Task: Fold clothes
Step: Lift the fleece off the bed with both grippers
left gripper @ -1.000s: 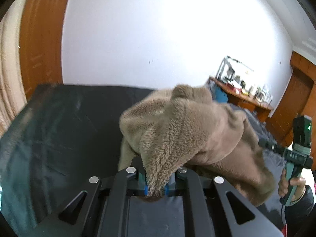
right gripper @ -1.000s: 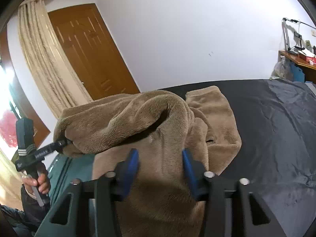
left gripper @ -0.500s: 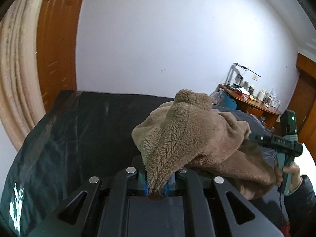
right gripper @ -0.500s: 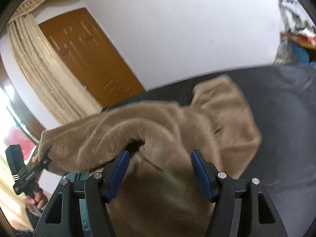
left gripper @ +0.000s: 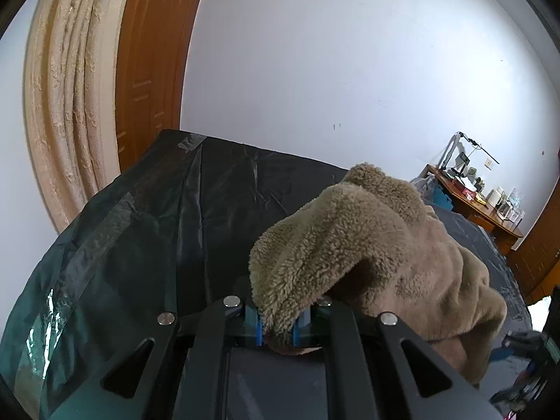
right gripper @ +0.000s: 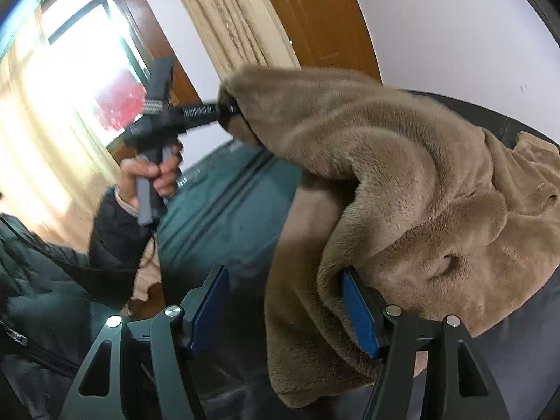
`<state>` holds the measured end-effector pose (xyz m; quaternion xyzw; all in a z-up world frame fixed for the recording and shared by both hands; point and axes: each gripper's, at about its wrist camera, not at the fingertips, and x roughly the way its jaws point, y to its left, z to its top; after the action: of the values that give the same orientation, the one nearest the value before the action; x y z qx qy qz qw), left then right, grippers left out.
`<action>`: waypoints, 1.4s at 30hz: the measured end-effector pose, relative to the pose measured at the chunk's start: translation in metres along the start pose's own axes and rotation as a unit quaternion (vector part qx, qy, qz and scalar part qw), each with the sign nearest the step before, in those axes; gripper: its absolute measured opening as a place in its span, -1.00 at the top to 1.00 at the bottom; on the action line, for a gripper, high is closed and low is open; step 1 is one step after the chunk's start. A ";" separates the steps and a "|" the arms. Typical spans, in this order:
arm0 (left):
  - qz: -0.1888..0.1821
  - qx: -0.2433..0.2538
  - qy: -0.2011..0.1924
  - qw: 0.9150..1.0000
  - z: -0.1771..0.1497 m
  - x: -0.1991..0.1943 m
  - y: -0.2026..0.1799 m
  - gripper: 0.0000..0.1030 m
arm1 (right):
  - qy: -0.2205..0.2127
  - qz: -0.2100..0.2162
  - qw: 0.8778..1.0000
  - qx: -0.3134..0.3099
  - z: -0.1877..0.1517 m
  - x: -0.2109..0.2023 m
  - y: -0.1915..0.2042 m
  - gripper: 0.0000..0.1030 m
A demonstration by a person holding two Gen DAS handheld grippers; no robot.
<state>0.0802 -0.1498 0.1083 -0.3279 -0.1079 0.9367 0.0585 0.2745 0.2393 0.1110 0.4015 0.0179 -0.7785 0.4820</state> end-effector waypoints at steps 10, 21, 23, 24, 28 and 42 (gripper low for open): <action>0.000 0.006 0.003 1.000 -0.006 -0.002 0.006 0.74 | -0.131 -0.013 0.980 0.152 0.053 -0.042 -0.112 -0.30; 0.010 0.000 0.017 1.000 -0.009 0.008 0.023 0.69 | -0.063 0.069 0.958 0.271 0.080 0.055 -0.216 -0.30; 0.019 -0.004 0.020 1.000 -0.008 0.014 0.028 0.69 | -0.059 0.101 0.960 0.256 0.080 0.061 -0.204 -0.30; 0.024 -0.006 0.022 0.999 -0.008 0.017 0.030 0.69 | -0.059 0.123 0.961 0.242 0.080 0.063 -0.193 -0.30; 0.040 -0.021 0.027 0.999 -0.005 0.029 0.042 0.69 | -0.058 0.190 0.972 0.124 0.088 0.044 -0.127 -0.30; 0.064 -0.021 0.047 0.997 -0.016 0.043 0.049 0.69 | 0.004 0.035 0.997 0.067 0.096 0.075 -0.074 0.31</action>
<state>0.0547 -0.1868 0.0581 -0.3793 -0.1037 0.9194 -0.0037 0.1439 0.1839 0.1012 0.4362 -0.0461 -0.7592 0.4808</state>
